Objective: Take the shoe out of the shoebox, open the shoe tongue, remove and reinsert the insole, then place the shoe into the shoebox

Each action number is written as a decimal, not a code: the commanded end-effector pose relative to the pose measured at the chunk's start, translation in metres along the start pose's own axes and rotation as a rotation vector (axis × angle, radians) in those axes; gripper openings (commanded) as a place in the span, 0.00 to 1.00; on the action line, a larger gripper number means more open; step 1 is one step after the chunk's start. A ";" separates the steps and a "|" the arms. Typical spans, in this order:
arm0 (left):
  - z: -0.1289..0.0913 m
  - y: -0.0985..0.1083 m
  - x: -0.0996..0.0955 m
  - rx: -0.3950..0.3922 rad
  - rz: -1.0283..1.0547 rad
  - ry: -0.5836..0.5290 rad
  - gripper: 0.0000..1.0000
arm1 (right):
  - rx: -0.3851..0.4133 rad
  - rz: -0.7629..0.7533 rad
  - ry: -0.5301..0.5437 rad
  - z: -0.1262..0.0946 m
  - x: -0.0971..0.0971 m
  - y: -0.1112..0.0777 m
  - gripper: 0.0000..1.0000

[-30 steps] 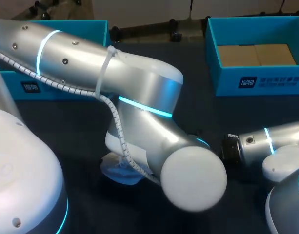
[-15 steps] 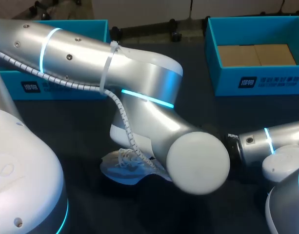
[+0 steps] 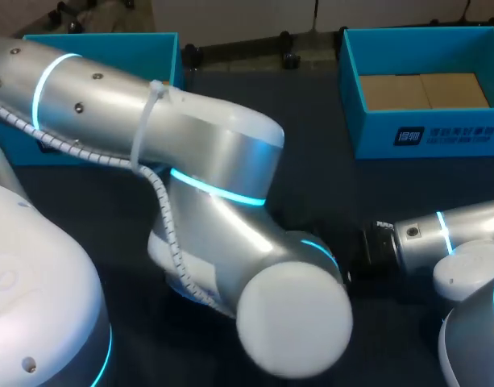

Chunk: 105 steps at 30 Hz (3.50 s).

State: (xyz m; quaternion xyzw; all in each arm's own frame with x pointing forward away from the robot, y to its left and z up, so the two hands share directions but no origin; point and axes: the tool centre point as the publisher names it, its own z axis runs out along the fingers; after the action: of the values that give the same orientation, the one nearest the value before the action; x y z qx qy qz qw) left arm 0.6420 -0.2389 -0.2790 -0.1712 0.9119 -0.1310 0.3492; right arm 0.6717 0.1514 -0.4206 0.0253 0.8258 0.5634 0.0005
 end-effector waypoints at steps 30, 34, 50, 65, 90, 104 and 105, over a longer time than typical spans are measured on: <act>0.016 0.014 0.010 0.003 -0.006 0.052 0.32 | 0.004 0.000 -0.002 0.001 0.001 0.001 0.00; 0.028 0.010 0.004 -0.029 -0.029 0.043 0.29 | 0.004 0.000 -0.002 0.001 0.001 0.001 0.00; 0.052 0.004 -0.001 -0.092 -0.040 0.077 0.00 | 0.004 0.000 -0.002 0.001 0.001 0.001 0.00; 0.006 0.015 0.000 -0.024 -0.043 0.023 0.00 | 0.004 0.000 -0.002 0.001 0.001 0.001 0.00; -0.017 0.030 0.034 0.083 -0.014 -0.001 0.45 | 0.004 0.000 -0.002 0.001 0.001 0.001 0.00; 0.009 0.028 0.026 0.069 -0.035 -0.031 0.47 | 0.004 0.000 -0.002 0.001 0.001 0.001 0.00; 0.010 0.027 0.025 0.070 -0.033 -0.025 0.47 | 0.004 0.000 -0.002 0.001 0.001 0.001 0.00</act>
State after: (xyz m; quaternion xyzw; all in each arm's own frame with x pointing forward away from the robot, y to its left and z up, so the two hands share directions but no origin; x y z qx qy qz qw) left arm 0.6204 -0.2296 -0.3070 -0.1820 0.8989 -0.1538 0.3678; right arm 0.6717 0.1514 -0.4206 0.0253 0.8258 0.5634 0.0005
